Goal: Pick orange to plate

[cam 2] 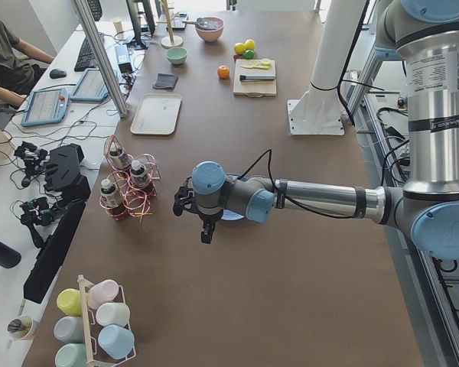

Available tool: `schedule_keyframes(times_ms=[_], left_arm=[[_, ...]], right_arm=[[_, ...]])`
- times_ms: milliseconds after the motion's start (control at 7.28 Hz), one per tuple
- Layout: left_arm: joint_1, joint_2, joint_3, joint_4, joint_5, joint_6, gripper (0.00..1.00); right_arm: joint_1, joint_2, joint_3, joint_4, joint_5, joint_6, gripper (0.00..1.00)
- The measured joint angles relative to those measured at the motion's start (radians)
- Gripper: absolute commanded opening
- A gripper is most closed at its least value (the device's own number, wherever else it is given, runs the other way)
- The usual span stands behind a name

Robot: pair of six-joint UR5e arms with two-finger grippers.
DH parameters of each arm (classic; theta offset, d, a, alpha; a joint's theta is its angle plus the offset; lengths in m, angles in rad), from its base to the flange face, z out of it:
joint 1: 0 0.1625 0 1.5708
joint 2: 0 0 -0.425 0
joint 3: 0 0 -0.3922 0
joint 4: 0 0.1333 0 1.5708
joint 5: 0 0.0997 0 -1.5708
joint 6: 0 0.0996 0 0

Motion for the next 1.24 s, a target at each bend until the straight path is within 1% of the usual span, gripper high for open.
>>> schedule_keyframes(times_ms=[137,275,412,550,824,962,1099,1237], left_arm=[[0.054,-0.003,0.02,-0.061,-0.007,-0.03,0.98],[0.111,-0.005,0.039,-0.124,0.019,-0.085,0.98],[0.158,-0.007,0.066,-0.205,0.056,-0.185,0.98],[0.194,-0.01,0.114,-0.31,0.075,-0.292,0.98],[0.25,-0.024,0.223,-0.518,0.088,-0.428,0.98],[0.281,-0.044,0.258,-0.571,0.09,-0.479,0.98],[0.316,-0.067,0.285,-0.595,0.098,-0.508,0.96],[0.337,-0.079,0.299,-0.603,0.116,-0.52,0.48]], right_arm=[[-0.016,0.0,0.013,0.001,0.007,-0.002,1.0],[-0.027,-0.001,0.022,0.001,0.011,-0.005,1.0],[-0.033,-0.004,0.029,0.002,0.015,-0.008,1.0],[-0.038,-0.008,0.032,0.004,0.022,-0.008,1.0],[-0.051,-0.011,0.032,0.006,0.043,-0.004,1.0],[-0.057,-0.011,0.031,0.006,0.05,-0.001,1.0],[-0.062,-0.012,0.03,0.007,0.052,0.0,1.0],[-0.065,-0.012,0.029,0.007,0.053,0.001,1.0]])
